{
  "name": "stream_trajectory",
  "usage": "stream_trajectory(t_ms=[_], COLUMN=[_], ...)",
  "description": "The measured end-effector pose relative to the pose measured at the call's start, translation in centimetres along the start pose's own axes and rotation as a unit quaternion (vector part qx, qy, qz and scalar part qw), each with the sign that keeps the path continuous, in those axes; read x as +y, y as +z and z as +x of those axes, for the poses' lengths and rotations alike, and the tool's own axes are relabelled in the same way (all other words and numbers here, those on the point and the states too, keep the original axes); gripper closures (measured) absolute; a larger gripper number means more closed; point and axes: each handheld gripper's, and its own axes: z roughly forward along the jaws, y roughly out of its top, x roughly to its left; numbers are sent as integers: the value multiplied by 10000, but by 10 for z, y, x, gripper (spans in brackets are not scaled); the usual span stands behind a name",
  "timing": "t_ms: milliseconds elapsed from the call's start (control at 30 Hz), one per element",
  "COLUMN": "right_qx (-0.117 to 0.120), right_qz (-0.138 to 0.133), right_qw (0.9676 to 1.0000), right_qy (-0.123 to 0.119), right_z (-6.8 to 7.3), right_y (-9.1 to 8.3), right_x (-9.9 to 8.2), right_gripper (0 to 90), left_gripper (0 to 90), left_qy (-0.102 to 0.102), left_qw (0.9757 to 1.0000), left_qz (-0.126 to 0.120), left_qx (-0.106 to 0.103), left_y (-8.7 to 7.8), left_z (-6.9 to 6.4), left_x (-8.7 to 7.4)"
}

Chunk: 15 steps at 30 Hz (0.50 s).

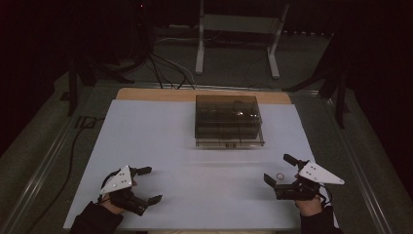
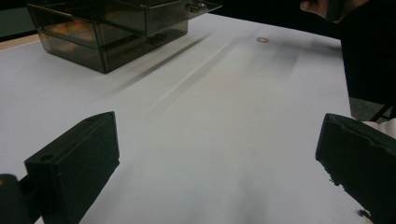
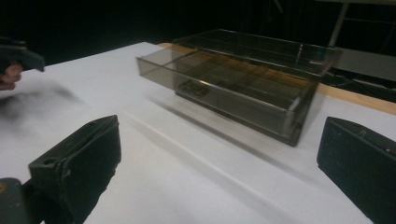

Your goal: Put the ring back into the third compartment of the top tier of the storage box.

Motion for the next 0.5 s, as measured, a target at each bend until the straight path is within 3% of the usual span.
stream_trajectory(t_ms=[167, 500], right_qx=[-249, -471], right_qz=[51, 250], right_qw=[9997, 9982], right_qy=[50, 271], right_z=[-7, -19], right_y=[-2, -1], right_x=[-2, -9], right_gripper=[0, 0], left_gripper=[7, 7], left_qy=[8, 25], left_qw=[10000, 10000], left_qz=[-11, -16], left_qx=[5, -10], left_y=[0, 0], left_z=[0, -1], left_x=[0, 0])
